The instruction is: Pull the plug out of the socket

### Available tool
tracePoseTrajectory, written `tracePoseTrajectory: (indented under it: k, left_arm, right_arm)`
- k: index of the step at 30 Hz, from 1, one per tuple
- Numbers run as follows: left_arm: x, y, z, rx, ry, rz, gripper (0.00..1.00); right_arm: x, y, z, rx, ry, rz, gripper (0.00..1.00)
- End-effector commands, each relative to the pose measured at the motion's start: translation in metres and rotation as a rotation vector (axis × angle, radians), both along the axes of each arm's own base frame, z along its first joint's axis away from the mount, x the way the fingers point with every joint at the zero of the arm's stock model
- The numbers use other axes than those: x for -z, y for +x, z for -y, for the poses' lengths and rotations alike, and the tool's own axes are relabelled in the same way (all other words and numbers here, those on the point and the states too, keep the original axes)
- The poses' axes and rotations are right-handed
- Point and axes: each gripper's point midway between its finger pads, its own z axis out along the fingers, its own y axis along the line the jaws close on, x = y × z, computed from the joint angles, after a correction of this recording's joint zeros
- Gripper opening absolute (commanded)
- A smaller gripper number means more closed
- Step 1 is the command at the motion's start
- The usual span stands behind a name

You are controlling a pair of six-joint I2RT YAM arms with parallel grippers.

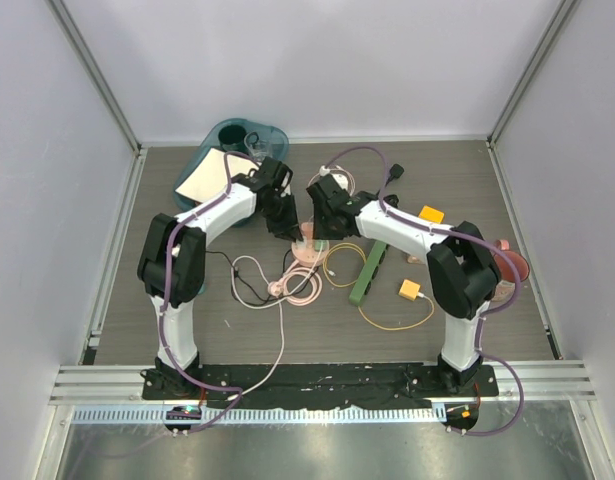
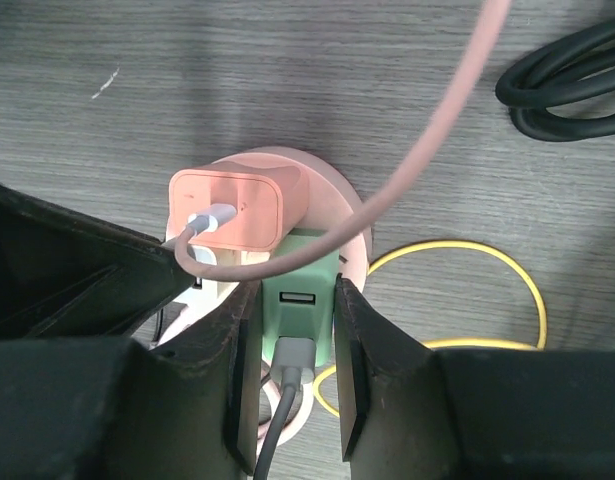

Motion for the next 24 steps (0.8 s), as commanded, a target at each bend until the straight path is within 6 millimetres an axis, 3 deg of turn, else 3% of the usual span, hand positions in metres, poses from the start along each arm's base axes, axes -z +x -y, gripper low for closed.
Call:
tracePoseTrajectory:
  k: [1,8,15,18,19,21,22,24]
  left_arm:
    - [0.076,-0.028,-0.032,0.012,0.241,-0.122,0.2]
    - [0.077,-0.029,-0.032,0.013,0.246,-0.125,0.2]
    - [0.079,-0.031,-0.032,0.017,0.252,-0.132,0.2]
    - [0.08,-0.031,-0.033,0.018,0.259,-0.131,0.2]
    - [0.079,-0.031,-0.033,0.018,0.261,-0.128,0.2]
    - [0.079,-0.03,-0.033,0.018,0.263,-0.128,0.2]
    - [0.079,-0.03,-0.033,0.019,0.266,-0.127,0.2]
    - [0.079,-0.03,-0.034,0.018,0.267,-0.124,0.19]
  right_arm:
    - [-0.112,0.013,-0.082,-0.116,0.217,0.247,0.01]
    - [-0.12,0.015,-0.094,-0.135,0.166,0.276,0.01]
    - [-0.136,0.015,-0.104,-0.136,0.285,0.266,0.01]
    - [-0.135,0.018,-0.091,-0.104,0.319,0.263,0.01]
    - [-0.121,0.015,-0.086,-0.092,0.321,0.241,0.01]
    - [-0.124,0.017,-0.071,-0.065,0.349,0.248,0.01]
    - [-0.111,0.013,-0.064,-0.053,0.364,0.226,0.01]
    - [-0.112,0.016,-0.048,-0.021,0.392,0.23,0.01]
